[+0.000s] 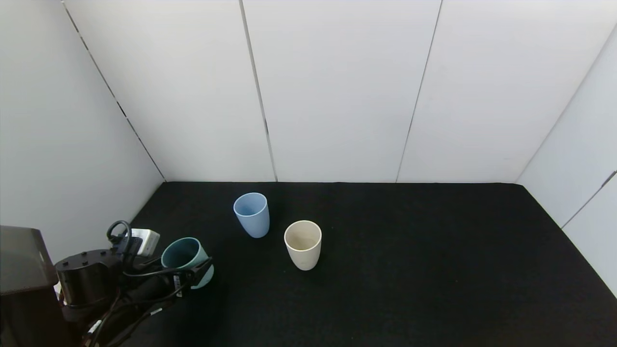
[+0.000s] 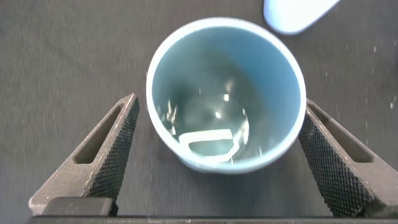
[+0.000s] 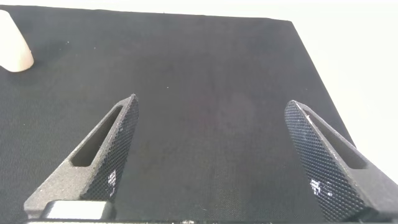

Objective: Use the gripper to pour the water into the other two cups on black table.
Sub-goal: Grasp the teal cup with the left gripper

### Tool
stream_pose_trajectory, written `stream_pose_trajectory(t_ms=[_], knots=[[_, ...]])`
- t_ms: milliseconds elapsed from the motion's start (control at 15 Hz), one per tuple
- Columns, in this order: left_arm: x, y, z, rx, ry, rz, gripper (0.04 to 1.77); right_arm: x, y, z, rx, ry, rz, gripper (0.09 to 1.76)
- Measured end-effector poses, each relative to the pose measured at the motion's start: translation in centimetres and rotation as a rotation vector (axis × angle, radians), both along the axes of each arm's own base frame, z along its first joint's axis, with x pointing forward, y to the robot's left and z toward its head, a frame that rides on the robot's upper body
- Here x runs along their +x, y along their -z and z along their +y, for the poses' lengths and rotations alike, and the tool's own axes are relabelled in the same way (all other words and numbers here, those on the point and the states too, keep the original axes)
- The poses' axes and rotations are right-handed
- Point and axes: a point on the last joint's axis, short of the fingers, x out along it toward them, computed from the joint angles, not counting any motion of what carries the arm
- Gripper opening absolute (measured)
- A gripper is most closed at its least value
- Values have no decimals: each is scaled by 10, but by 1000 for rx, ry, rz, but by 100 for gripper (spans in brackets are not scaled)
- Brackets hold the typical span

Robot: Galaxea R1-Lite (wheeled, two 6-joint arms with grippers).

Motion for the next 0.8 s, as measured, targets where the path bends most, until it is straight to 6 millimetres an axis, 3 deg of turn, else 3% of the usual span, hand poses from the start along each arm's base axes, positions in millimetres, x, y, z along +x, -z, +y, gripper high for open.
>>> stream_pose_trajectory(t_ms=[733,800], knots=[[18,6,2,10,-3,-20,172,0,0,0,0,0,0,171],[18,7,2,9,-3,-18,156,0,0,0,0,0,0,171]])
